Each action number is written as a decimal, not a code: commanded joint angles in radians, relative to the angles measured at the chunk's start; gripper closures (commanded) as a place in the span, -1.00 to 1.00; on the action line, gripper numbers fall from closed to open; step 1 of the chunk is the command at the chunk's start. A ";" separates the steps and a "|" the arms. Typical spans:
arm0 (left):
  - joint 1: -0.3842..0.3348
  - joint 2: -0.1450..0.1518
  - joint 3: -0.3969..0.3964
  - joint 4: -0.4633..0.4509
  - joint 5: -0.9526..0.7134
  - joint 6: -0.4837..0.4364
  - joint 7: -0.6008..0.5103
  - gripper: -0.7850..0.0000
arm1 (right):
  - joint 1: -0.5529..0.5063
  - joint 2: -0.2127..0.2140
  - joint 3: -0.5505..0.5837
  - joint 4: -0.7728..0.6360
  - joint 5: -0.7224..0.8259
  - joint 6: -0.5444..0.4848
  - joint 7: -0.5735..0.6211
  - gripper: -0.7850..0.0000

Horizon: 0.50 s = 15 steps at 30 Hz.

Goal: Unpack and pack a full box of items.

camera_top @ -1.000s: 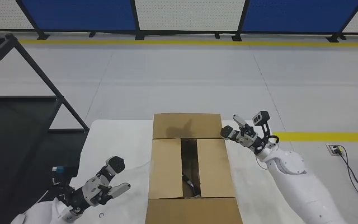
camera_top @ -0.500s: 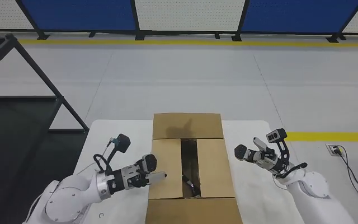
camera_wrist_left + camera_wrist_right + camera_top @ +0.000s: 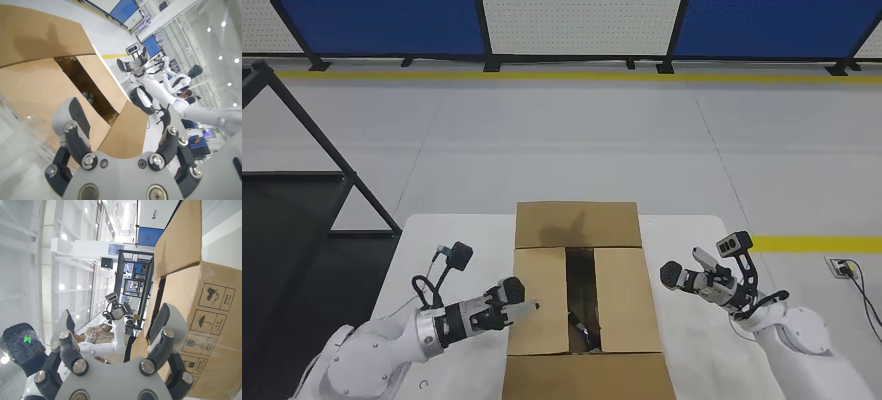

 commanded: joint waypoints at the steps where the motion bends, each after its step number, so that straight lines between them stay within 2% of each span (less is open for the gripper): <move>1: -0.046 -0.006 0.042 0.023 -0.028 0.052 -0.005 -1.00 | -0.014 0.001 0.016 -0.008 0.029 -0.004 0.026 -1.00; 4: -0.131 -0.020 0.120 0.074 -0.060 0.126 -0.023 -1.00 | -0.039 0.005 0.049 -0.008 0.079 -0.015 0.108 -1.00; 9: -0.277 -0.051 0.256 0.178 -0.087 0.193 -0.043 -1.00 | -0.070 0.015 0.100 0.007 0.136 -0.018 0.275 -1.00; 15: -0.420 -0.100 0.421 0.301 -0.103 0.242 -0.038 -1.00 | -0.076 0.022 0.139 0.043 0.131 -0.011 0.344 -1.00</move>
